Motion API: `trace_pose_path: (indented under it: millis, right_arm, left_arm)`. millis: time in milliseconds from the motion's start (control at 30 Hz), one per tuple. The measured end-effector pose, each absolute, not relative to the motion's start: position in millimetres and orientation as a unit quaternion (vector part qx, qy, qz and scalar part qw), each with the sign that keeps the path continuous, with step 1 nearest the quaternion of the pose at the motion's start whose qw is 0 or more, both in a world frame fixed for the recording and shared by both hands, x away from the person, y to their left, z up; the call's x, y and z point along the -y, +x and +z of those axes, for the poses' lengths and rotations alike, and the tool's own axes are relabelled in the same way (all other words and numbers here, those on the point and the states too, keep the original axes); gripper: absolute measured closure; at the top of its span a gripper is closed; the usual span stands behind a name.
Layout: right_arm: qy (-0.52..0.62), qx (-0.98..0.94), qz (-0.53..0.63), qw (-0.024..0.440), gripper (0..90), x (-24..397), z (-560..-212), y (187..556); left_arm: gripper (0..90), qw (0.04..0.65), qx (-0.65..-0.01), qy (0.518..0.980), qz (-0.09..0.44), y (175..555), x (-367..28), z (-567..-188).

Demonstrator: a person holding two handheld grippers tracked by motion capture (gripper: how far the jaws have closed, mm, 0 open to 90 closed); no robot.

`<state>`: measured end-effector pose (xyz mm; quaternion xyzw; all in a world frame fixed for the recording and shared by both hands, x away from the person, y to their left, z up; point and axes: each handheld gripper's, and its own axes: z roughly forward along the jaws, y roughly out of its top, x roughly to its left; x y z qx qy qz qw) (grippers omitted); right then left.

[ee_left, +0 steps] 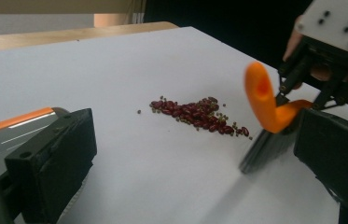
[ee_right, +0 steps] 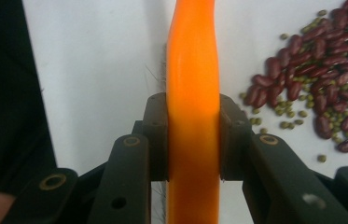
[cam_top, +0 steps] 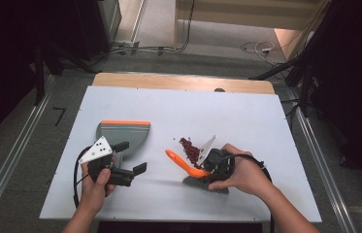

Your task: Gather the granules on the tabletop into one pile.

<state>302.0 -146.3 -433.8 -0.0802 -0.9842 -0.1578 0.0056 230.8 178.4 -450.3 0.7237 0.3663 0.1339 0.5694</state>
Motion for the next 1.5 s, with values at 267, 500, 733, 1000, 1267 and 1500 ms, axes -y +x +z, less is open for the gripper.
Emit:
trace_pose_path:
  millis: [267, 500, 733, 1000, 1267, 1500]
  right_arm:
    - [-0.049, 0.985, -0.166, -0.007, 67.9, 139, -438, 332]
    - [-0.044, 0.984, -0.173, -0.006, 67.6, 133, -440, 349]
    - [-0.029, 0.983, -0.182, -0.02, 67.5, 130, -440, 363]
    - [-0.026, 0.981, -0.191, -0.022, 67.4, 128, -440, 379]
    - [-0.034, 0.98, -0.195, -0.024, 67.3, 127, -439, 389]
    - [-0.026, 0.98, -0.194, -0.033, 67.3, 126, -438, 395]
  left_arm:
    - [0.0, 0.564, -0.361, 0.731, 0.13, 231, -173, -452]
    - [0.0, 0.563, -0.359, 0.733, 0.129, 231, -172, -453]
    - [0.0, 0.562, -0.357, 0.735, 0.126, 231, -169, -454]
    - [0.0, 0.564, -0.357, 0.734, 0.124, 231, -170, -454]
    - [0.0, 0.562, -0.356, 0.737, 0.122, 231, -169, -455]
    - [0.0, 0.562, -0.355, 0.738, 0.121, 231, -167, -455]
